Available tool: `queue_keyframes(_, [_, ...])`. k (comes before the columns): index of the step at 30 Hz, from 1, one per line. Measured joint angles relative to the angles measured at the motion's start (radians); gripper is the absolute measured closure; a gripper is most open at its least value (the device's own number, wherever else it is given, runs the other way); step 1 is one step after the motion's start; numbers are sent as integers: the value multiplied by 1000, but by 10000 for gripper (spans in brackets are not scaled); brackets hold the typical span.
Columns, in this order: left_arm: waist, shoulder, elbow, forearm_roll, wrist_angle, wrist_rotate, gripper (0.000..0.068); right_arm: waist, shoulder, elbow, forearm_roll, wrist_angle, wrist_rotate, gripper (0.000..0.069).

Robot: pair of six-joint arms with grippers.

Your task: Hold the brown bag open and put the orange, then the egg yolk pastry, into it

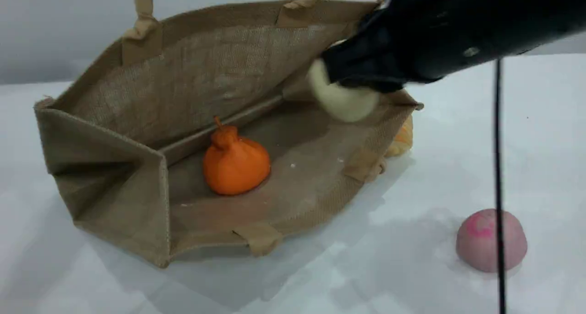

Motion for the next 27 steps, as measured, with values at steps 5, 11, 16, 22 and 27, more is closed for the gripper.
queue_keyframes(5, [0,0,0,-10,0,-1,584,48,92,-6,-5,-160,0,657])
queue_keyframes(11, [0,0,0,-21,0,-2,584,47,219,-95,-34,-198,0,657])
queue_keyframes(16, [0,0,0,-21,0,-3,584,47,335,-202,-37,-195,0,655])
queue_keyframes(22, [0,0,0,-21,0,-3,584,47,417,-302,-37,-183,0,647])
queue_keyframes(27, [0,0,0,-21,0,-3,584,47,460,-343,-37,-182,0,611])
